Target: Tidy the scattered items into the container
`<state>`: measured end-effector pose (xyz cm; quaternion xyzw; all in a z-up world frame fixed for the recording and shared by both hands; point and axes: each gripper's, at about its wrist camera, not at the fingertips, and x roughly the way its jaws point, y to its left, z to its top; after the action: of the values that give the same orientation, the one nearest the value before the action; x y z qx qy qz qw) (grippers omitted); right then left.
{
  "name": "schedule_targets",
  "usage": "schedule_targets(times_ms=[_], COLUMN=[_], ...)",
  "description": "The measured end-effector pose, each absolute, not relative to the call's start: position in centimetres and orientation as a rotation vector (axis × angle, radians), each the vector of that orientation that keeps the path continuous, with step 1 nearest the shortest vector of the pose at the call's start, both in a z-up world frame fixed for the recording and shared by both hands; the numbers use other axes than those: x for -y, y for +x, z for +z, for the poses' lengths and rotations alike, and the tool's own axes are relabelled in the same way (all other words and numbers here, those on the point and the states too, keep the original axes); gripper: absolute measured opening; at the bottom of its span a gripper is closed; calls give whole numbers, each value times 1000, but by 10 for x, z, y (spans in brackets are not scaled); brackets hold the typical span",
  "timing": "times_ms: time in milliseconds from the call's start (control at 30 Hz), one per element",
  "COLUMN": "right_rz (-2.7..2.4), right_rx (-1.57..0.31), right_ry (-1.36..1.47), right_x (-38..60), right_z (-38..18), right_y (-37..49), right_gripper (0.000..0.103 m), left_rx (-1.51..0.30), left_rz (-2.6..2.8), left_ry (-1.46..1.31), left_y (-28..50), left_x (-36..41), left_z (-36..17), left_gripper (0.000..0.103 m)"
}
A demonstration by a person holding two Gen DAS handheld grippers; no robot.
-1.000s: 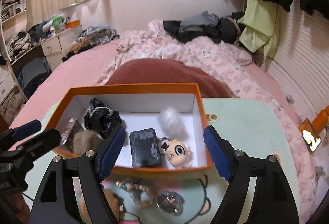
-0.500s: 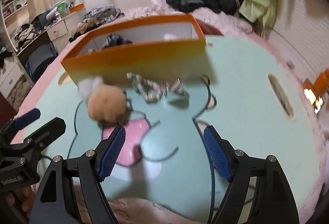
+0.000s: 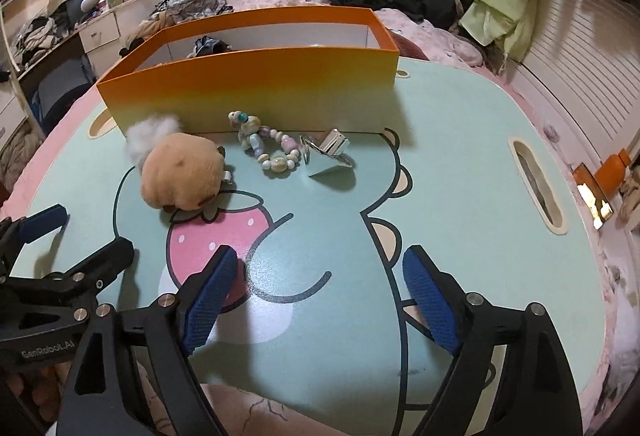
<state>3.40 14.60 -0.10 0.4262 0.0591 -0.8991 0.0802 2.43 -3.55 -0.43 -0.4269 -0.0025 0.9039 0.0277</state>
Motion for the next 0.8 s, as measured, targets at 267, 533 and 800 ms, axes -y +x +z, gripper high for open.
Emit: schedule_targets(times_ms=[267, 533, 800], right_rz=[-2688, -2674, -2583], right_rx=[-158, -108, -50], right_ry=[1262, 1239, 1123], right_x=[-148, -149, -135], right_z=[-1, 1, 14], right_y=[35, 38, 35], right_gripper=[85, 85, 80], left_rx=[7, 9, 19], left_rz=[2792, 2793, 2808], left_ry=[-1317, -1315, -1313], left_y=[24, 24, 25], left_x=[36, 36, 38], left_z=[-5, -5, -5], left_gripper=[103, 103, 103])
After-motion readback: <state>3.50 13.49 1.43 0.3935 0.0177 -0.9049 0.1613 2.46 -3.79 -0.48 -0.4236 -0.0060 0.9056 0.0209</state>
